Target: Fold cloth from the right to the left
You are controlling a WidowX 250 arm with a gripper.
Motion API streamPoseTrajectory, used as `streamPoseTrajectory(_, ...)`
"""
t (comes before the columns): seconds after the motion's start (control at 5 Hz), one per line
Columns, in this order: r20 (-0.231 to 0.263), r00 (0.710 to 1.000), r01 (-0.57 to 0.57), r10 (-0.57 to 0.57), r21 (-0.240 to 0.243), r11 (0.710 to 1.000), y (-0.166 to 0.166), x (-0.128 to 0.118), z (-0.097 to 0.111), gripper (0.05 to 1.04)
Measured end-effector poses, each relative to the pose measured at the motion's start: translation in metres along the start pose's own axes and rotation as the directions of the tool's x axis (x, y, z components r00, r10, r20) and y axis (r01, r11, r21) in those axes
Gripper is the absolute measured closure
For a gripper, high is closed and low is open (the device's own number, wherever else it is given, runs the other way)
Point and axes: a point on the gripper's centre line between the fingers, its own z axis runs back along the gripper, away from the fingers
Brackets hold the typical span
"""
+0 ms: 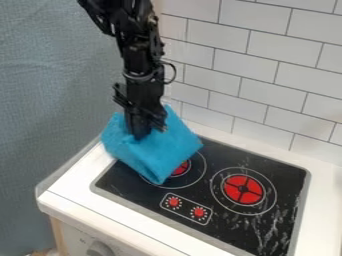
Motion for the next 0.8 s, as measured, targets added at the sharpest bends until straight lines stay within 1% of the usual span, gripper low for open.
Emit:
streamPoseTrajectory(0.2,-0.015,1.0,0.005,-0.006,-0.033,0.999,-0.0008,0.0009,-0.0039,0.614)
streamPoseTrajectory(0.4,-0.017,1.0,0.01,-0.011,-0.043,0.999,-0.0019,0.0004,-0.0035,0.307)
streamPoseTrajectory(0.6,-0.023,1.0,0.015,-0.016,-0.055,0.998,-0.0038,-0.0005,-0.0034,0.072)
streamPoseTrajectory(0.8,-0.031,0.999,0.018,-0.019,-0.051,0.999,-0.0014,0.0011,0.0012,0.073)
